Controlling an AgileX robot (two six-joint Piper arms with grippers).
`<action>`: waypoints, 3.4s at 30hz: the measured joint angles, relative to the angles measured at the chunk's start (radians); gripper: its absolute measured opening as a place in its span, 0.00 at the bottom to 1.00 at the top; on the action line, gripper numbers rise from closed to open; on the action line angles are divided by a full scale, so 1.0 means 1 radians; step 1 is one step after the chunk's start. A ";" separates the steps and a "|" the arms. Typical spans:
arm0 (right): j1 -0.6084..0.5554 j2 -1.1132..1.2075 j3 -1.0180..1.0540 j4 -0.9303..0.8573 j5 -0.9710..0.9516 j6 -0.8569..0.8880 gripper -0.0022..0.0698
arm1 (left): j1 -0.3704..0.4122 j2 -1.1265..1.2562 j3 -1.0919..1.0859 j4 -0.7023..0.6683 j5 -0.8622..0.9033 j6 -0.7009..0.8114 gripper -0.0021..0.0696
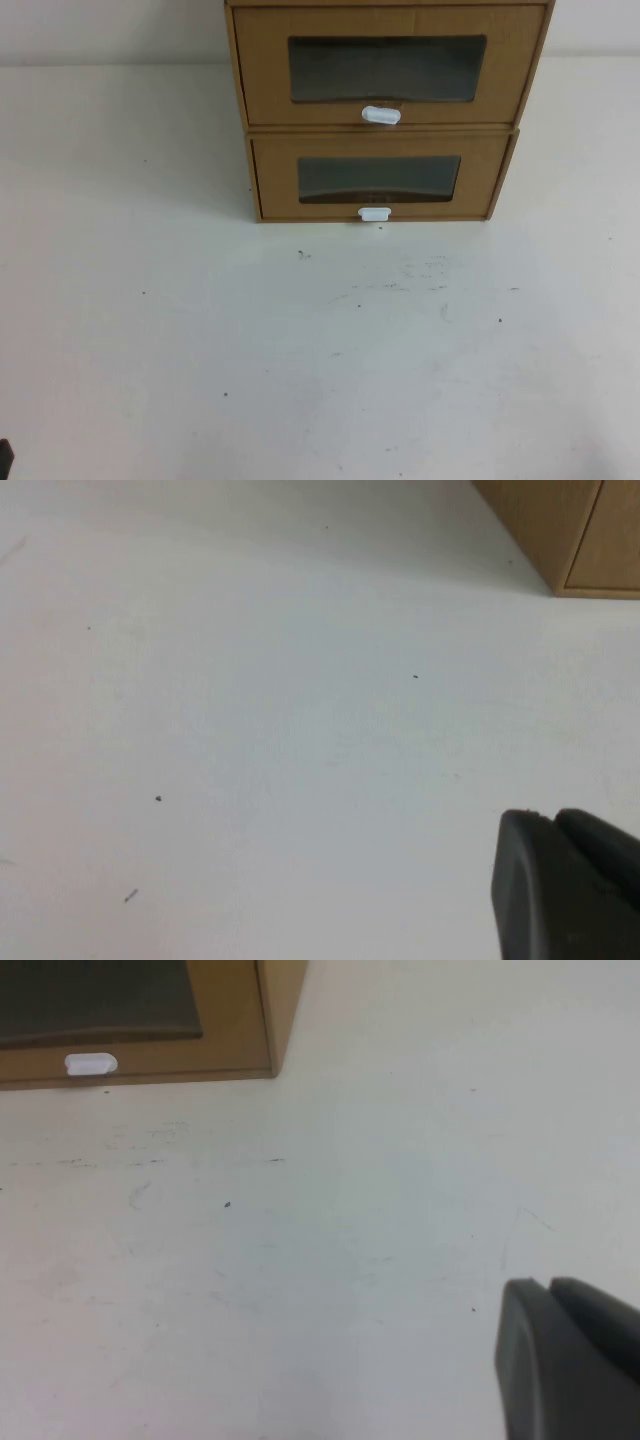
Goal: Open the shoe box
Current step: 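Pull the top drawer of the cardboard box fully open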
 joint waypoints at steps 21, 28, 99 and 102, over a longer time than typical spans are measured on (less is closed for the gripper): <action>0.000 0.000 0.000 0.000 0.000 0.000 0.00 | 0.081 0.000 0.000 0.000 0.000 0.000 0.02; 0.000 0.000 0.000 0.000 0.000 0.000 0.00 | 0.081 0.000 0.000 0.000 0.000 0.000 0.02; 0.000 0.000 0.000 0.902 -0.166 -0.037 0.00 | -0.061 0.961 -1.488 -0.398 0.553 0.406 0.02; 0.000 0.000 0.000 0.885 -0.154 -0.046 0.00 | -0.061 1.129 -1.703 -0.420 0.626 0.421 0.02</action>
